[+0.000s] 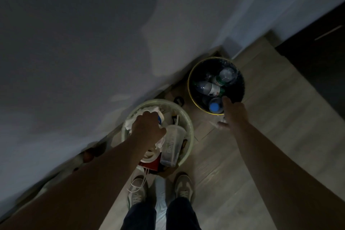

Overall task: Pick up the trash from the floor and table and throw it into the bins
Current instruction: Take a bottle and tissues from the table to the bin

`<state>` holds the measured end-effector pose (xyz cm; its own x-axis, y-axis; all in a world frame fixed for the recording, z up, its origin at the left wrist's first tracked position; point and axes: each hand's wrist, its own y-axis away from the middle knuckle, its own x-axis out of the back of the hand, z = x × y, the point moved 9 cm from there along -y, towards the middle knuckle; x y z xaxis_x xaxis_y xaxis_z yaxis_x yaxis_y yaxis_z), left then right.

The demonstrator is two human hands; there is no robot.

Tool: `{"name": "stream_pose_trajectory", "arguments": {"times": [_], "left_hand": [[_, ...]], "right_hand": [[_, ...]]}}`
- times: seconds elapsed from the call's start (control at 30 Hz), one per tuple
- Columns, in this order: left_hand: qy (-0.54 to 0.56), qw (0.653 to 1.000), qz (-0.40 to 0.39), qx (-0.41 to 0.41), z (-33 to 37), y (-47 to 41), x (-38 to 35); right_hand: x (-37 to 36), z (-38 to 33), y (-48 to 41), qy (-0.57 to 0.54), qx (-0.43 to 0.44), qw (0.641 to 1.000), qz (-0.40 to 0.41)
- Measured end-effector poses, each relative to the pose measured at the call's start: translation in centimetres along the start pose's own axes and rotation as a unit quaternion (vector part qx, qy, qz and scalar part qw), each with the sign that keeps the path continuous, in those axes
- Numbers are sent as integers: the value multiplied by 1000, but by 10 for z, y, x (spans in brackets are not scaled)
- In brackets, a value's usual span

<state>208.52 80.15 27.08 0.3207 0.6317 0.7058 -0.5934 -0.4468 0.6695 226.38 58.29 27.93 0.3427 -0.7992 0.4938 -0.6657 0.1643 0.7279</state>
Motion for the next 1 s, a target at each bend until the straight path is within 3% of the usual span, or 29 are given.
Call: {"name": "stream_pose_trajectory", "arguments": {"times": [0.3, 0.47, 0.6, 0.7, 1.0], "left_hand": [[-15, 999, -11, -38, 20, 56, 59], [-38, 997, 10, -69, 35, 117, 125], [-53, 994, 15, -96, 44, 182, 173], [-61, 991, 30, -115, 48, 241, 213], [-49, 980, 159, -109, 53, 404, 326]], "right_hand": [[13, -23, 81, 125, 95, 987, -19], [37, -58, 154, 238, 165, 956, -39], [56, -84, 232, 375, 233, 893, -88], [77, -109, 302, 461, 319, 820, -114], [146, -199, 461, 515, 535, 661, -108]]}}
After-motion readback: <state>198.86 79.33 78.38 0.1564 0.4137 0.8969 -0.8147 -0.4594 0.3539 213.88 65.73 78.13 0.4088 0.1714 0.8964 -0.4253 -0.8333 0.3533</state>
